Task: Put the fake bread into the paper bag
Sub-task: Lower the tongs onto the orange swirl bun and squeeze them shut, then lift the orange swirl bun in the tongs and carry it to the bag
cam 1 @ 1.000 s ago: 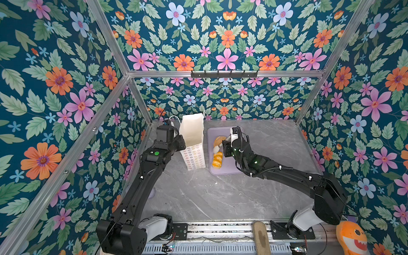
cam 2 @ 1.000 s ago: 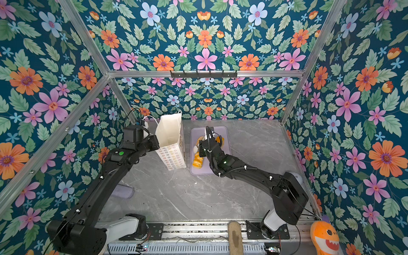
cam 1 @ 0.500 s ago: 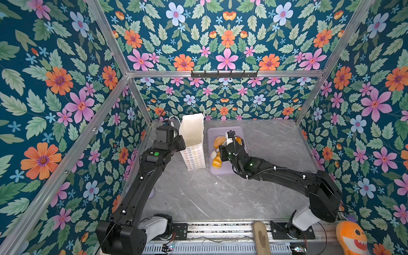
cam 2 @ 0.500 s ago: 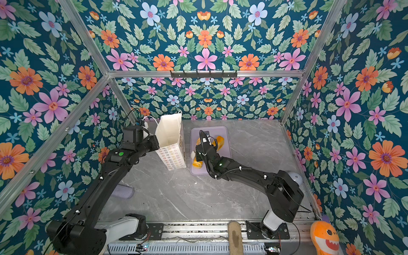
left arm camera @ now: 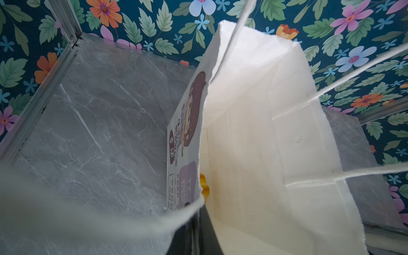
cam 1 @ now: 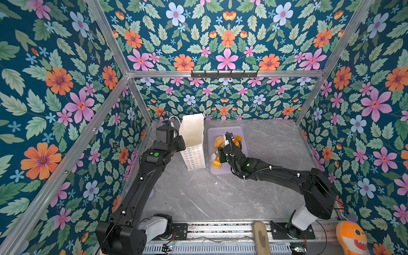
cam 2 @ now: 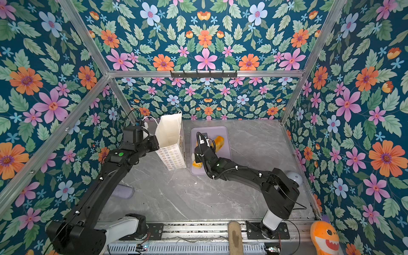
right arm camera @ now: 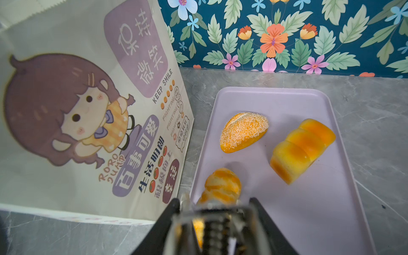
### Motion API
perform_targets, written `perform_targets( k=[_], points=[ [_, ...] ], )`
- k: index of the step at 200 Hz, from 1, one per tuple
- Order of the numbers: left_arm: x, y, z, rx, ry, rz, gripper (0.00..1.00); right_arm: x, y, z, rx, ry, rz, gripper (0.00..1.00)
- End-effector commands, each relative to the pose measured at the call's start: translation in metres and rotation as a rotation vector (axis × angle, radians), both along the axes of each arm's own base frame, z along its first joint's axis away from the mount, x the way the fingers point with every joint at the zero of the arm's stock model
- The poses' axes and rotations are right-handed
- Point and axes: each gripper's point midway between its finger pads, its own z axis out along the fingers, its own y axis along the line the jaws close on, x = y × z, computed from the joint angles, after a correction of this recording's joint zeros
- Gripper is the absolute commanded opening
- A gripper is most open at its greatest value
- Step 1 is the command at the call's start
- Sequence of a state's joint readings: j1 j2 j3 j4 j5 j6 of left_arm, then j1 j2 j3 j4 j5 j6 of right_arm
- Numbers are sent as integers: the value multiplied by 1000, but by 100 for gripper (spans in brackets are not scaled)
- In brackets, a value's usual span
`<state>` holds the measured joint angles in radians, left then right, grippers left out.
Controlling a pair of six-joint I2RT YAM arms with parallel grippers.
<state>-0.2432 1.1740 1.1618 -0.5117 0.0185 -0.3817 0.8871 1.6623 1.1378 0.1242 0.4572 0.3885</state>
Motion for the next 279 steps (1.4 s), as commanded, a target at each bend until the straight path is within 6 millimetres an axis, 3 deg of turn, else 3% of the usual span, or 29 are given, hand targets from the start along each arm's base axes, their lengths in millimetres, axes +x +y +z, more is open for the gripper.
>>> perform_targets(
  k=[1,81,160,188,192,225,246,279],
  points=[
    [1,0,3,10,-12,-7,10,4,2,-5,2,-7,-19,50],
    [1,-1,5,9,-18,-11,10,7,7,-20,-21,8,-11,50],
    [3,-2,4,6,-15,-18,10,5,6,-8,-44,-30,18,41],
    [2,-2,3,6,-14,-18,10,0,9,6,-51,-45,75,39],
    [2,-2,3,7,-13,-18,10,-4,9,23,-29,-70,93,38],
    [2,-2,4,8,-15,-19,10,-13,6,60,-60,-106,168,38],
    [2,-3,6,6,-17,-22,10,-26,14,88,-45,-161,302,38],
    [3,-4,5,5,-14,-27,10,-30,2,125,-4,-134,360,37]
  ],
)
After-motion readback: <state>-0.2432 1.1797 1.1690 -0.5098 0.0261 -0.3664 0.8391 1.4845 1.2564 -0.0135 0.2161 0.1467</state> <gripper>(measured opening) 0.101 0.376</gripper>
